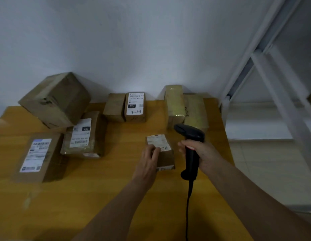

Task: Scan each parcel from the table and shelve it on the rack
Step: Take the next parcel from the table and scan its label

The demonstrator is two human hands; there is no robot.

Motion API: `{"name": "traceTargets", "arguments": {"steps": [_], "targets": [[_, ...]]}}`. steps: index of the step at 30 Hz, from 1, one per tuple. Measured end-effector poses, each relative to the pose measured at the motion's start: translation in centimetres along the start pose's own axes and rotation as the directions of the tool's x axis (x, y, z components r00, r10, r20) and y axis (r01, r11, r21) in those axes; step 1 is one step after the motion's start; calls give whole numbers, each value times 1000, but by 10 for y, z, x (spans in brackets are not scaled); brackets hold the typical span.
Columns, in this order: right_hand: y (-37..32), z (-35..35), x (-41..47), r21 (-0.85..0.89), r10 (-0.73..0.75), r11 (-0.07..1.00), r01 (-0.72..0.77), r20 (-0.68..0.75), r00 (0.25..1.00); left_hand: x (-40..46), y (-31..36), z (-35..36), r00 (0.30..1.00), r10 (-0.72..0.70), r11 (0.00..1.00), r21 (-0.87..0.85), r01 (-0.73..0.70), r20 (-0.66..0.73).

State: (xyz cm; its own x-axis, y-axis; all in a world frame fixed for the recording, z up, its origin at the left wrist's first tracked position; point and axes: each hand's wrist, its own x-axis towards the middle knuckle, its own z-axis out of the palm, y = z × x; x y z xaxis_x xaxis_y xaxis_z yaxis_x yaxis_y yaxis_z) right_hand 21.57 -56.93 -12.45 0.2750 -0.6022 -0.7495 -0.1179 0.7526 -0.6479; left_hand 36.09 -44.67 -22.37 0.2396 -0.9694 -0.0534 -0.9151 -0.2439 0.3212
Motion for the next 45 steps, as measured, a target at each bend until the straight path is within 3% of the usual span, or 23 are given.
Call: {"name": "traceTargets", "arguments": {"steps": [5, 10, 14, 16, 17, 18, 19, 21, 22, 23, 31, 36, 42, 45], "targets": [[30, -11, 9, -153, 65, 986, -73, -57, 996, -16, 15, 27, 996, -56, 998, -34, 54, -63], [44, -14, 13, -186, 82, 978, -94, -70, 994, -37, 21, 44, 996, -31, 997, 76, 24, 89], [47, -14, 17, -204, 78, 975, -93, -80, 994, -36, 26, 36, 996, -72, 994, -80, 77, 56], [46, -11, 20, -213, 79, 973, -93, -73, 994, -28, 26, 26, 966, -254, 935, -265, 234, -41], [46, -9, 22, -216, 84, 971, -98, -72, 994, -22, 25, 23, 912, -407, 850, -388, 355, -57], [45, -7, 23, -217, 89, 971, -103, -70, 994, -15, 23, 18, 821, -571, 705, -512, 491, 0], [45, -5, 25, -214, 93, 971, -105, -68, 993, -7, 19, 16, 701, -699, 491, -620, 612, 138], [45, 0, 28, -202, 107, 973, -115, -49, 993, 7, 10, 14, 481, -717, 4, -687, 726, 504], [46, 3, 30, -196, 118, 973, -124, -40, 992, 10, 6, 14, 436, -652, -142, -664, 734, 621], [46, 5, 31, -192, 131, 972, -135, -34, 991, 11, 4, 14, 429, -599, -199, -645, 738, 676], [50, 12, 30, -195, 124, 973, -121, 2, 992, 7, 25, 26, 482, -459, -120, -589, 799, 747], [46, -2, 22, -193, 61, 980, -52, 41, 997, 9, 34, 18, 562, -415, -150, -663, 733, 715], [29, -24, -2, -150, -16, 988, 30, 95, 995, 2, 26, -7, 677, -348, -31, -729, 684, 649], [16, -23, -22, -152, -92, 982, 110, 117, 989, 3, 26, -30, 734, -330, -45, -787, 616, 594]]}}
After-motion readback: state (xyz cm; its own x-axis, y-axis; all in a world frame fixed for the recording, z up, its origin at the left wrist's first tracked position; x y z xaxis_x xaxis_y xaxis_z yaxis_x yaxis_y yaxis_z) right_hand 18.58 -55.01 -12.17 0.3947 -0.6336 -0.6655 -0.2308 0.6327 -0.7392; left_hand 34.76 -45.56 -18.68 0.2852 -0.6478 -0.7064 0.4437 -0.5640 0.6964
